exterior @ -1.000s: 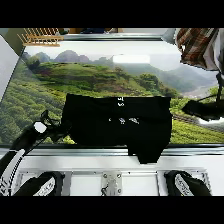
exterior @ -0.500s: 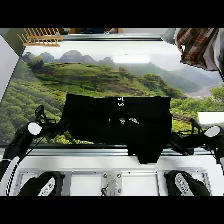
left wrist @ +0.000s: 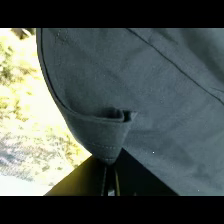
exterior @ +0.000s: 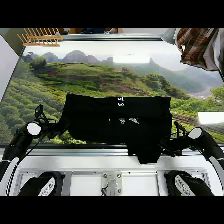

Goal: Fold the clothes and pants, and hang the long-sleeved shirts on hangers.

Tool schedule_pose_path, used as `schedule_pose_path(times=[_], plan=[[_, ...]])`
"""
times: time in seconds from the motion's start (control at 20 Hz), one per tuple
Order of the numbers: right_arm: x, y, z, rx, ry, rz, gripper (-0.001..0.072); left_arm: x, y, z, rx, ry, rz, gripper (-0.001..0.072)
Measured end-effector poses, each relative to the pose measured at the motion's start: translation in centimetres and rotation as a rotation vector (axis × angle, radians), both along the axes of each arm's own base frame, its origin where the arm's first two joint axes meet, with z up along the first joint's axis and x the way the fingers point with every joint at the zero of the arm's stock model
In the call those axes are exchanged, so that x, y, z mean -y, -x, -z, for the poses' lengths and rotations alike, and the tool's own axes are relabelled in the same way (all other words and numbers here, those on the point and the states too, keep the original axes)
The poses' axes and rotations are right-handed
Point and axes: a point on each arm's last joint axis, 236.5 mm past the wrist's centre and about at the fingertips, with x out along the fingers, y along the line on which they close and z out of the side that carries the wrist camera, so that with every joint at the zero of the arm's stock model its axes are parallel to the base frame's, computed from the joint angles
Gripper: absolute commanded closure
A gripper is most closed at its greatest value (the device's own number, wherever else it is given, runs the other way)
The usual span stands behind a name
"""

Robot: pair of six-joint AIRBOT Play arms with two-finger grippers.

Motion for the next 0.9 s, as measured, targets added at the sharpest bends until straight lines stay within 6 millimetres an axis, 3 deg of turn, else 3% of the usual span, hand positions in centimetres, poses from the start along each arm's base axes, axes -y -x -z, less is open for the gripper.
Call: schedule_pose_path(times=[0.15,0.2,0.3,0.35,0.6,0.9], plan=[[-0.3,0.0,0.1,-0.001,0.001,-0.012,0.0285,0.0,0.0,0.0,0.000,0.000,0.000,0.0700],[-0.3,0.0,0.1,0.000,0.002,-0.015,0.0342,0.0,0.0,0.0,0.000,0.000,0.000,0.0700],[-0.2,-0.3,0.3,0.012,0.010,-0.013,0.0625,0.0,0.0,0.0,0.000,0.000,0.000,0.0700],[-0.2,-0.3,0.3,0.016,0.012,-0.013,0.0697,0.0,0.0,0.0,0.000,0.000,0.000,0.0700],[0.2,-1.2,-1.1,0.051,0.023,-0.071,0.0698,0.2,0.1,-0.5,-0.007,-0.001,0.030,0.0700],[3.1,-5.9,-7.7,0.221,0.146,-0.174,0.0700,1.0,0.0,-2.9,-0.015,-0.003,0.131,0.0700]])
